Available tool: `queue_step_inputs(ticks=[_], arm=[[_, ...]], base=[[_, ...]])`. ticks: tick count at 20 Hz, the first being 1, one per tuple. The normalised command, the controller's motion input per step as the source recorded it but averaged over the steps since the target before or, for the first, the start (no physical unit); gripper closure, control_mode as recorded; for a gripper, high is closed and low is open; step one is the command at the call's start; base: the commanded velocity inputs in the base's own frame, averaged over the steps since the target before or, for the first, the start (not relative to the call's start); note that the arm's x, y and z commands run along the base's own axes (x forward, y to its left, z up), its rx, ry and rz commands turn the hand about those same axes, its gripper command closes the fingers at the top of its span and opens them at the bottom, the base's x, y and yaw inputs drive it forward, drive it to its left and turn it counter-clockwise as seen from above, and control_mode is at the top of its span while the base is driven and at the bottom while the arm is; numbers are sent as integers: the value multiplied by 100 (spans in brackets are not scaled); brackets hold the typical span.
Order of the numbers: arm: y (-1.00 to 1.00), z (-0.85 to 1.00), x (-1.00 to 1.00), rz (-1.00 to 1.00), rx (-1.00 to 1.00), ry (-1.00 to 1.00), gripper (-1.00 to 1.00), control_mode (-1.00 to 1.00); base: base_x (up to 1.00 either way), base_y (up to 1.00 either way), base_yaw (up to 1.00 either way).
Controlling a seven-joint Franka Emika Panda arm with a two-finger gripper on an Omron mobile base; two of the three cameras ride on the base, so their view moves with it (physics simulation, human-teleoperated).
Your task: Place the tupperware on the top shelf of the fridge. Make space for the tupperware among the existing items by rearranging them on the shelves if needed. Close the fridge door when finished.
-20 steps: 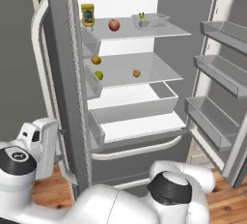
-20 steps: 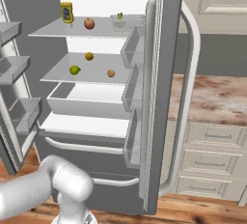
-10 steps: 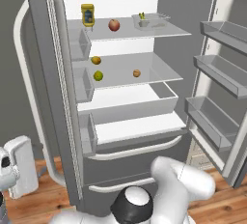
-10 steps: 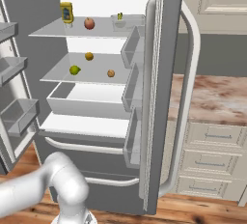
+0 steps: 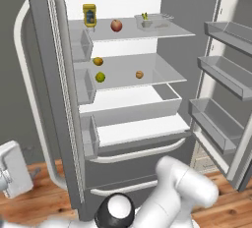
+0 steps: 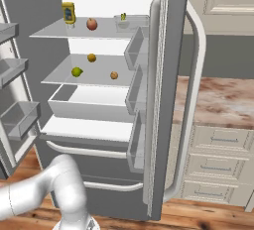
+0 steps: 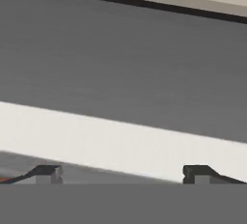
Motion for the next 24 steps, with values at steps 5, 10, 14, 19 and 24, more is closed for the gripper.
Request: queue_step_inputs(ticks=[5,10,14,19,24], arm=[[0,-5,44,-14,-7,0,-100,-100],[-33,-23,13,-18,-7,0,-100,-100],[-98,-34,-51,-36,-2,-1,-100,-100],[-100,-3,-23,-25,-5,-9,-100,-100],[-90,0,38,1,-1,0,-100,-100]], base=[[0,0,0],[0,0,0],[0,0,0],[0,0,0],[0,0,0]])
